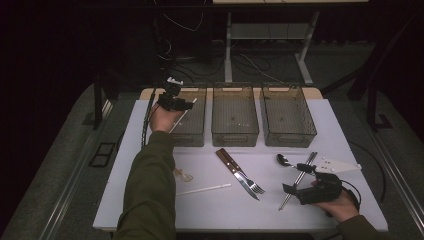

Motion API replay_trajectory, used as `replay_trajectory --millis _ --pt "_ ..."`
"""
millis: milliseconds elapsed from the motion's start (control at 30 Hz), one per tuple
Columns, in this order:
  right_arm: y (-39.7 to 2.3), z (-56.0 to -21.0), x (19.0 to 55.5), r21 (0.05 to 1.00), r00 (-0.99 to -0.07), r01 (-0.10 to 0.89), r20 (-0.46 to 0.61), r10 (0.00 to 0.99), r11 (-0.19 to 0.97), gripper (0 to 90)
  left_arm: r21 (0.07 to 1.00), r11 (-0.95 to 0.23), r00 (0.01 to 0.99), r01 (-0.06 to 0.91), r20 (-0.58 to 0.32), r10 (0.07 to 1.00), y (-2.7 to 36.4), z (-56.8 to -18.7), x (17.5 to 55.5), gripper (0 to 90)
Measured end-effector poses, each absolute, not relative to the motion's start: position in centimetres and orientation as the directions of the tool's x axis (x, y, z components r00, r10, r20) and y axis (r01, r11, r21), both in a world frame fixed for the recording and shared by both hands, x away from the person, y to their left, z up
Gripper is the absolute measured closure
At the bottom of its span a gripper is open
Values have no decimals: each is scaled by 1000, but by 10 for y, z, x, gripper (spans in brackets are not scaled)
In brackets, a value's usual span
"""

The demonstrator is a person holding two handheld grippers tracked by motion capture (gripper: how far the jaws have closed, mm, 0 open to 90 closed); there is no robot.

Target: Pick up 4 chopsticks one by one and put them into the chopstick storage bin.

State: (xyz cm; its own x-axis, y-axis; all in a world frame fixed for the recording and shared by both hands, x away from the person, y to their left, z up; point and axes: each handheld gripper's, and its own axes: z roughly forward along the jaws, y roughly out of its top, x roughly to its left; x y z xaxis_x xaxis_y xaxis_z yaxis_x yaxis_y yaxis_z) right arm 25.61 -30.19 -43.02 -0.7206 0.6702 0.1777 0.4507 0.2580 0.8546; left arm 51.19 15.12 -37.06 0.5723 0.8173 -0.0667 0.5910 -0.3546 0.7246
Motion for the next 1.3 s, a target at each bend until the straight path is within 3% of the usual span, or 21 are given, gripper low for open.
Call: replay_trajectory --millis 200,700,1300 --pt "-302 -430 256 855 -721 448 172 671 262 41 762 -367 637 534 -77 767 151 -356 494 440" --pt "-302 -430 257 852 -720 450 167 674 270 40 825 -396 782 402 -84 618 148 -333 425 307" --pt "-301 -430 257 850 -721 449 164 674 274 40 838 -440 861 321 -64 505 144 -364 345 303"
